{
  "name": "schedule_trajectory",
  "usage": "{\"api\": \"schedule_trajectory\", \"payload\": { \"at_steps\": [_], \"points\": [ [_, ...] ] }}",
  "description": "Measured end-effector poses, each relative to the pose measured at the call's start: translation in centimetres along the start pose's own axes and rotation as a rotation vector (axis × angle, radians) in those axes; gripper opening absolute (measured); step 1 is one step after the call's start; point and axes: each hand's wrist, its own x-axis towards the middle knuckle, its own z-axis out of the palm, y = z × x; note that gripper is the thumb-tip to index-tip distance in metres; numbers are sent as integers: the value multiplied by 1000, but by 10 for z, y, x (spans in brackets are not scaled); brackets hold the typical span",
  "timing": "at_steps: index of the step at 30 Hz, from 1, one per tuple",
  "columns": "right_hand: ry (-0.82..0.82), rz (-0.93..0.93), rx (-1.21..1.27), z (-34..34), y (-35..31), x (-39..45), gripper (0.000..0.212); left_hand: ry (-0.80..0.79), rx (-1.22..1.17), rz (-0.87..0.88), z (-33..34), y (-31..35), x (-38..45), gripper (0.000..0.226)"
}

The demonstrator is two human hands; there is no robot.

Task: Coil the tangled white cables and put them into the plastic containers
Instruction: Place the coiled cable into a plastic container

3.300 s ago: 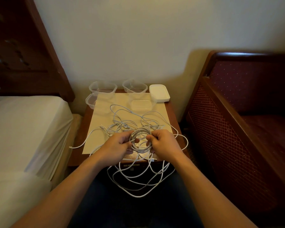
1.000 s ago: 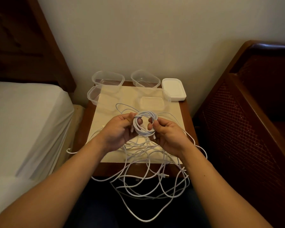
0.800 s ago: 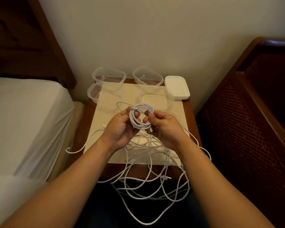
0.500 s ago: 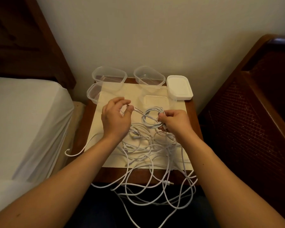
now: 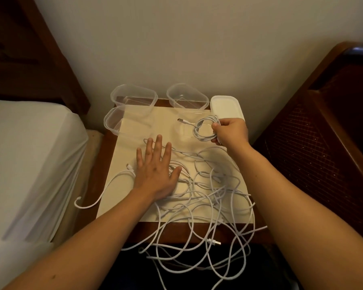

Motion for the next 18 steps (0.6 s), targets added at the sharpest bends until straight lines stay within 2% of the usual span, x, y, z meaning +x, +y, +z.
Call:
{"api": "schedule_trajectory", "payload": {
  "at_steps": [7,14,18],
  "points": [
    [-51,-1,-155,11,-15,32,27,-12,-13,-17,14,-7,-5,80],
    [-173,10,-341,24,-21,47,16,24,-56,-35,17,-5,-7,75],
    [-151,-28,-479,29,-16,55,17,45,-71,-38,18,-6,-6,72]
  ]
}}
